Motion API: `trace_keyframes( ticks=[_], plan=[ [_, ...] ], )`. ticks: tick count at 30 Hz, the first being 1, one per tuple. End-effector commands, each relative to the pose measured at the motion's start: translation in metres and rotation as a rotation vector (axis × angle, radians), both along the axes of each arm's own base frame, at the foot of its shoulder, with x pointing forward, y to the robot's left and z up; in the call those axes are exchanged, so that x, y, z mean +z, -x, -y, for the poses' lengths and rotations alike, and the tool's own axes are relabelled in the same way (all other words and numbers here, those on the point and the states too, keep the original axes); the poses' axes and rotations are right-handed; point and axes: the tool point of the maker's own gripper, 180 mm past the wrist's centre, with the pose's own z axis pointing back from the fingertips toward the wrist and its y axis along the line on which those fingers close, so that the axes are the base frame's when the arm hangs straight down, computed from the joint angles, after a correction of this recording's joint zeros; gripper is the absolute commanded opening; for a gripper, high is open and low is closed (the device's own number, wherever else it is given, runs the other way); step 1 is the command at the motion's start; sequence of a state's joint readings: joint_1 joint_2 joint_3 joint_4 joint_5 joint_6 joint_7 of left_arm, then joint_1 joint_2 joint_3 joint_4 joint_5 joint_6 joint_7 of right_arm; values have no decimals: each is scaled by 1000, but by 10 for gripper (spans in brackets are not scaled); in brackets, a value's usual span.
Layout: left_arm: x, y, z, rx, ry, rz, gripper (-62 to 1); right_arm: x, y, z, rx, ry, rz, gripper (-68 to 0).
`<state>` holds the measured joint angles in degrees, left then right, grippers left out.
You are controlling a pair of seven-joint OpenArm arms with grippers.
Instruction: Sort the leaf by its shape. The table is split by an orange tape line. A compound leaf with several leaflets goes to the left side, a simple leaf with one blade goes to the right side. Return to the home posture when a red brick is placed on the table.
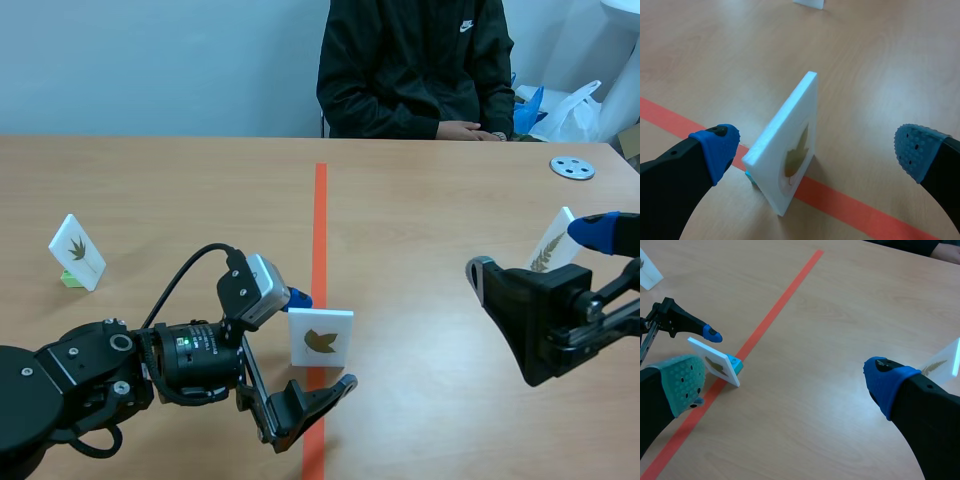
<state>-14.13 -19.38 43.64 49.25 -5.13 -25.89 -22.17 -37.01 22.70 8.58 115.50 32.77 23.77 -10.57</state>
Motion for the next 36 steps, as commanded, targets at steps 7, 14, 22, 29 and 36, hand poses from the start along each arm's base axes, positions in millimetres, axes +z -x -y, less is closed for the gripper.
trace_keyframes(
  ticks=[7, 14, 22, 29, 36],
  plan=[
    [12, -7, 2, 11, 26, 35, -149, 10, -5, 1, -1, -4, 38, 4],
    [11, -7, 2, 11, 19, 32, -257, 10, -5, 1, -1, -4, 40, 4],
    [6, -8, -2, 20, 4, 27, -257, 10, -5, 1, -1, -5, 41, 4],
    [3, -11, -6, 40, -6, 32, -456, 11, -6, 1, -1, -5, 41, 4],
    [3, -12, -10, 50, -7, 32, -565, 11, -6, 1, -1, -5, 41, 4]
  ],
)
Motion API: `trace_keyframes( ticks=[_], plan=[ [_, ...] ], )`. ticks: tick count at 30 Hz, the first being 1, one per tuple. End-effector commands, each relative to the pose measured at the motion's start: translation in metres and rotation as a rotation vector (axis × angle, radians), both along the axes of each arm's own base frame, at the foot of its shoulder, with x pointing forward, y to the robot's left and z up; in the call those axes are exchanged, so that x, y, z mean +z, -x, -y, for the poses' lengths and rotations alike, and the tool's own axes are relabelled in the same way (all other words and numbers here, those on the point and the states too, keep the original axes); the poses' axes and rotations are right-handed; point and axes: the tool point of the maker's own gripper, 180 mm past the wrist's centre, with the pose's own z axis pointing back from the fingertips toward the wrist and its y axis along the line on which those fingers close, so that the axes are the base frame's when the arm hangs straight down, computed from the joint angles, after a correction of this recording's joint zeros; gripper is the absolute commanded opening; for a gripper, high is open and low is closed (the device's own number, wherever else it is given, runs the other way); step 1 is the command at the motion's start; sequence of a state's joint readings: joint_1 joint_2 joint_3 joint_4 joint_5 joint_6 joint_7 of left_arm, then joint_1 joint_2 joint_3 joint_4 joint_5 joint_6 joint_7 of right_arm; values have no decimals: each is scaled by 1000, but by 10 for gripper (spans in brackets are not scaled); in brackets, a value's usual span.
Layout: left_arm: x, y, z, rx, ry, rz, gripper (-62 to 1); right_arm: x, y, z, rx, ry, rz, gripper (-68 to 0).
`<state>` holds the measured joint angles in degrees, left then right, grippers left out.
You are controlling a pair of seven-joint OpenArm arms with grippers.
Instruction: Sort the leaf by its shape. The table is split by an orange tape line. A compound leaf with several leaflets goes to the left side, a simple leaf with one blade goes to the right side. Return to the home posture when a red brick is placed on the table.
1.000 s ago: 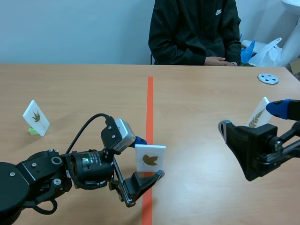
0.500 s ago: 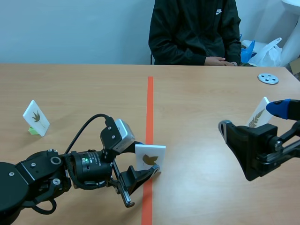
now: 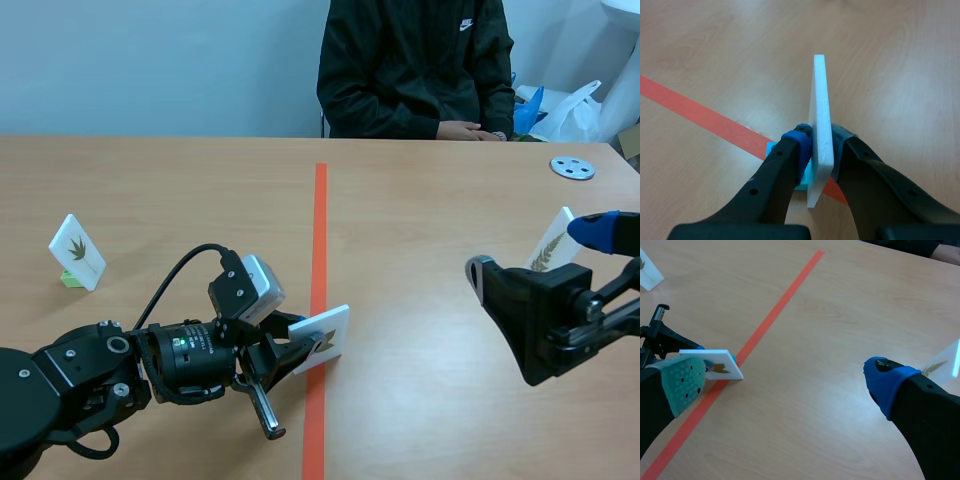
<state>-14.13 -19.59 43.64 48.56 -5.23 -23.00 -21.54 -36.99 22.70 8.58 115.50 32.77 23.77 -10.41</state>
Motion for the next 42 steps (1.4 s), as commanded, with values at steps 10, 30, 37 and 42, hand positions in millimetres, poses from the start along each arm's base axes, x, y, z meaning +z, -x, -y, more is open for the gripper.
trace_keyframes(
  ticks=[10, 30, 37, 42],
  plan=[
    [64, -21, -33, 133, 161, 37, -565, 10, -5, 1, -1, -3, 38, 4],
    [85, -37, -193, 760, 189, 79, -565, 11, -6, 1, -1, -7, 45, 4],
    [65, -39, -225, 895, 136, 64, -565, 11, -6, 1, -1, -7, 45, 4],
    [47, -40, -247, 991, 123, 60, -565, 13, -6, 1, -1, -11, 54, 4]
  ],
)
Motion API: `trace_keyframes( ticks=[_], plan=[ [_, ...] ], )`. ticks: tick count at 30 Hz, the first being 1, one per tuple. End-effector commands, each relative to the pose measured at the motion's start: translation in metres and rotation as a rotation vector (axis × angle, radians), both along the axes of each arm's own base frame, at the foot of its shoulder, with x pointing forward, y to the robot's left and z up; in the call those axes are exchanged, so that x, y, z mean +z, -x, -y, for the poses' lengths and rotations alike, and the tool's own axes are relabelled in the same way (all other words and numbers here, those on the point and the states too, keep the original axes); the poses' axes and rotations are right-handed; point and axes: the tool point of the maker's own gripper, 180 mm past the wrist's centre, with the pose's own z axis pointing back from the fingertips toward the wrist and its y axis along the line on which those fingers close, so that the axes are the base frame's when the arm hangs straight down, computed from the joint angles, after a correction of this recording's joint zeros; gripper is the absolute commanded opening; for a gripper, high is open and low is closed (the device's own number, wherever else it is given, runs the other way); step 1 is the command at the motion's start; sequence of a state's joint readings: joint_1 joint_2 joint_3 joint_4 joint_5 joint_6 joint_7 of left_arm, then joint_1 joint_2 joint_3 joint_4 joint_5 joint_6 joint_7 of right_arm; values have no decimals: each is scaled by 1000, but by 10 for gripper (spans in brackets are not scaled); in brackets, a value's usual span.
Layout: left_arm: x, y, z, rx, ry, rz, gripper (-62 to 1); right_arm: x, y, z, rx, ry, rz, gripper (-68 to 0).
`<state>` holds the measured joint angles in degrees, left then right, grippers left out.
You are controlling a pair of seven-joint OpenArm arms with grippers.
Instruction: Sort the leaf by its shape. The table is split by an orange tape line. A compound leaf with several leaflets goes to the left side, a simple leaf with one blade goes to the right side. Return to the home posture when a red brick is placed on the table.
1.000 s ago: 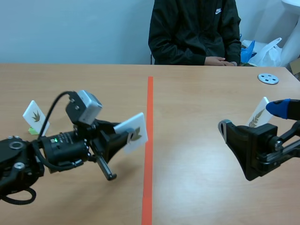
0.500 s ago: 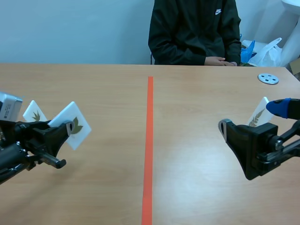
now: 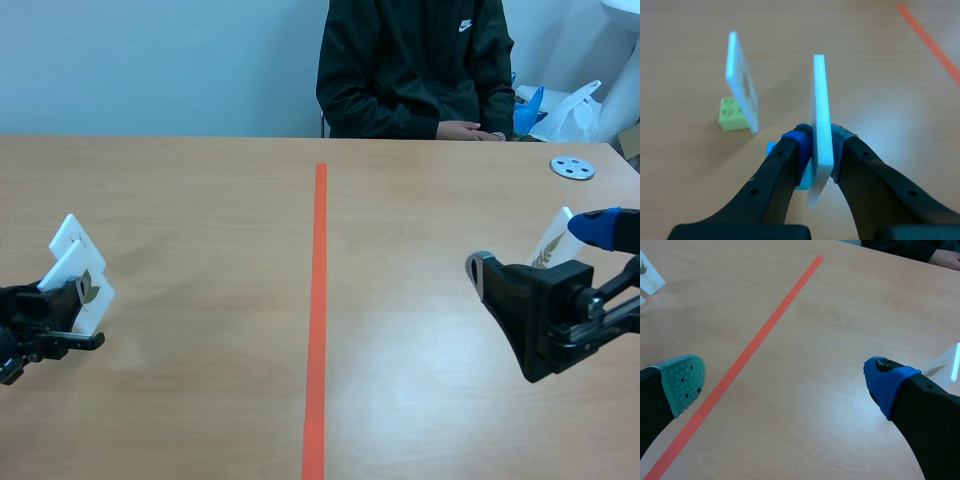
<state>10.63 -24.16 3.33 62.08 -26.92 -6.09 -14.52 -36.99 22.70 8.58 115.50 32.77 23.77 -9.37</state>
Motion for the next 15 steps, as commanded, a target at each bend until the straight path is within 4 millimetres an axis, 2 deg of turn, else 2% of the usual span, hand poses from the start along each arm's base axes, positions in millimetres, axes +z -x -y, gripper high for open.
trace_keyframes(
  ticks=[1, 9, 15],
  plan=[
    [13, -13, -3, 13, 14, 58, -565, 10, -5, 1, -1, -3, 38, 4],
    [6, -25, -14, 80, 40, 76, -565, 10, -5, 1, -1, -3, 38, 4],
    [-3, -27, -30, 145, 26, 69, -565, 10, -5, 1, -1, -3, 38, 4]
  ],
)
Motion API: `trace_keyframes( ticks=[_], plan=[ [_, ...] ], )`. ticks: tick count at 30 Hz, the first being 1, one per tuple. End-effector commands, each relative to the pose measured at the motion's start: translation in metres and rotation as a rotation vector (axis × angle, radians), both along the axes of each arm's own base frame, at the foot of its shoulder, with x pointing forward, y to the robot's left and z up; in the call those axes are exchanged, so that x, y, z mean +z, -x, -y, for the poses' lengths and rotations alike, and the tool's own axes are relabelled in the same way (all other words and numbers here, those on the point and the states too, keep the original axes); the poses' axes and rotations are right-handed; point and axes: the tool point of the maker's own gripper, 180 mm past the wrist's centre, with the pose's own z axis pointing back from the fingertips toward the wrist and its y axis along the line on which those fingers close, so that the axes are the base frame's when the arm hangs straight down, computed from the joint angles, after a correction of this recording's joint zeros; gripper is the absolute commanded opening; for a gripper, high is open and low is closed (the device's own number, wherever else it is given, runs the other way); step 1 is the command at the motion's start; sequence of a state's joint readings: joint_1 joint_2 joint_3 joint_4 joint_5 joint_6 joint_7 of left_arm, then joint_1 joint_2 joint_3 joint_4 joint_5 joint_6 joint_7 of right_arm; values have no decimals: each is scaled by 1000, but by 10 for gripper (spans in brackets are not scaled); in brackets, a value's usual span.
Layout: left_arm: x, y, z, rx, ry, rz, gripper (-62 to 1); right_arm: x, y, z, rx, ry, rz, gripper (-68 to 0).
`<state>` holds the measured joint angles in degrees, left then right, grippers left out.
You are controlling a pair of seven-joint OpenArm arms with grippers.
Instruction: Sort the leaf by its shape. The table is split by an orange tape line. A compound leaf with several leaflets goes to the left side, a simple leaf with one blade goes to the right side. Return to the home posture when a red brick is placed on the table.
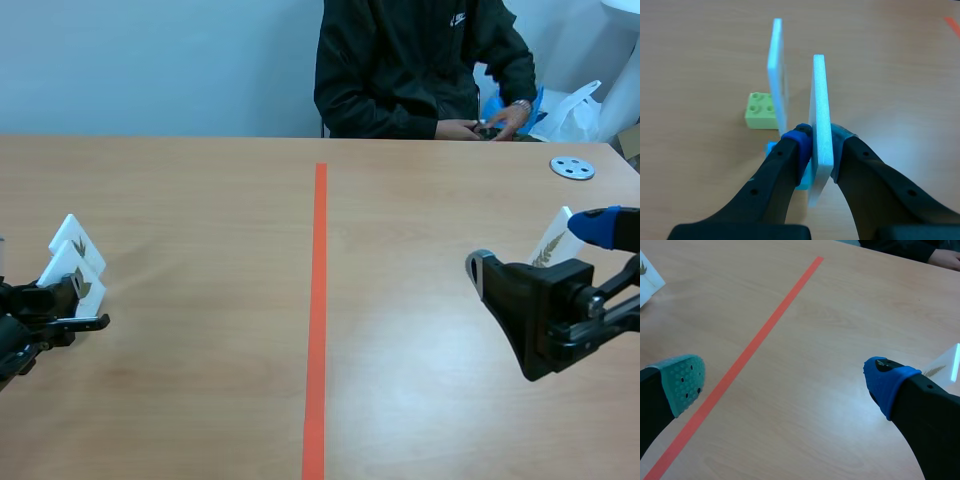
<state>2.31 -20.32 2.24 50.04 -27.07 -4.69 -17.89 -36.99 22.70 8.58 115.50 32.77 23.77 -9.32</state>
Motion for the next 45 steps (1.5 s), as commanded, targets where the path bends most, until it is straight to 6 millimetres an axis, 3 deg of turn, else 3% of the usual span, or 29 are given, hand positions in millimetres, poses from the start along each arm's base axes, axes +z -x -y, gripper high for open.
trace_keyframes(
  ticks=[1, 8, 14, 18, 23, 28, 32, 35, 40, 45],
  plan=[
    [13, -5, -8, 16, -11, 53, -565, 10, -5, 1, -1, -3, 37, 4],
    [10, -2, -13, 33, -19, 51, -548, 10, -5, 1, -1, -3, 37, 4],
    [10, -2, -13, 32, -19, 54, -424, 10, -5, 1, -1, -3, 37, 4],
    [13, -3, -13, 33, -21, 67, -297, 10, -5, 1, -1, -3, 37, 4],
    [31, -8, -16, 27, -31, 123, -182, 10, -5, 1, -1, -3, 37, 4],
    [69, -7, -14, -10, -54, 210, -156, 10, -5, 1, -1, -3, 37, 4],
    [105, 3, 7, -115, -47, 287, -66, 10, -5, 1, -1, -3, 37, 4],
    [127, 15, 34, -229, -22, 325, 5, 10, -5, 1, -1, -3, 37, 4],
    [149, 43, 88, -414, 32, 307, 14, 10, -5, 1, -1, -3, 37, 4],
    [153, 68, 129, -547, 36, 197, 14, 10, -5, 1, 0, -2, 37, 4]
  ],
)
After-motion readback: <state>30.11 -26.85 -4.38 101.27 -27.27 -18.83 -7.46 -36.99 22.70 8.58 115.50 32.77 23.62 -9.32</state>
